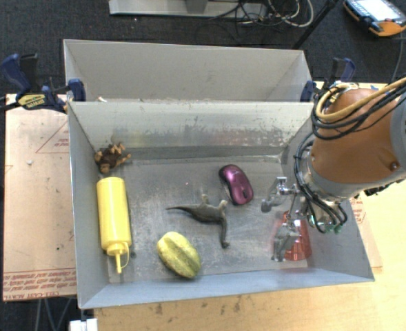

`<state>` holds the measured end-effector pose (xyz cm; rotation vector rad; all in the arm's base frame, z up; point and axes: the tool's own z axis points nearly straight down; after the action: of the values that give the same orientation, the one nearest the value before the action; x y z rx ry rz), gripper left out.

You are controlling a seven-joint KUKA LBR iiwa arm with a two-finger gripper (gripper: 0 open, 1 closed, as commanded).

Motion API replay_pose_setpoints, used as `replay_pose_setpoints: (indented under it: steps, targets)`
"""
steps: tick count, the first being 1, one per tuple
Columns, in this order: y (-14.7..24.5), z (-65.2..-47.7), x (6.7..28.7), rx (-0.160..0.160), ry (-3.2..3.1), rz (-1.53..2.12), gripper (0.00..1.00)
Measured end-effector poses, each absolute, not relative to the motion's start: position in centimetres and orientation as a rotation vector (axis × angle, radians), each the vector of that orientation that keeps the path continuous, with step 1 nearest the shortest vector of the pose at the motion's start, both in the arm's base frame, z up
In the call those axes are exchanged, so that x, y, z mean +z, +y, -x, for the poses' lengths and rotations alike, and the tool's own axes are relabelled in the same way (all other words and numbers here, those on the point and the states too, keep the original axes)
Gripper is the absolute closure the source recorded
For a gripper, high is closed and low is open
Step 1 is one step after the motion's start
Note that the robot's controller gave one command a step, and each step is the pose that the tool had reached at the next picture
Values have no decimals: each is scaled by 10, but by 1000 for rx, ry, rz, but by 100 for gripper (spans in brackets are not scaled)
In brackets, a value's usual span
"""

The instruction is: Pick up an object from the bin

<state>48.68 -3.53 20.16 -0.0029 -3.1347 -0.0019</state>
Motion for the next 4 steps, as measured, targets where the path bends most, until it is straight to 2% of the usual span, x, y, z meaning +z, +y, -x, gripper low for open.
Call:
replay_pose_setpoints:
  steps: [1,2,3,4]
  targets:
    - [-35,-488,205,-1,-3142,1,0]
    - [-56,-495,189,-3,-3141,-201,0]
    - [-77,-496,131,4,-3120,-420,0]
    - [-80,-517,73,-1,-3117,-397,100]
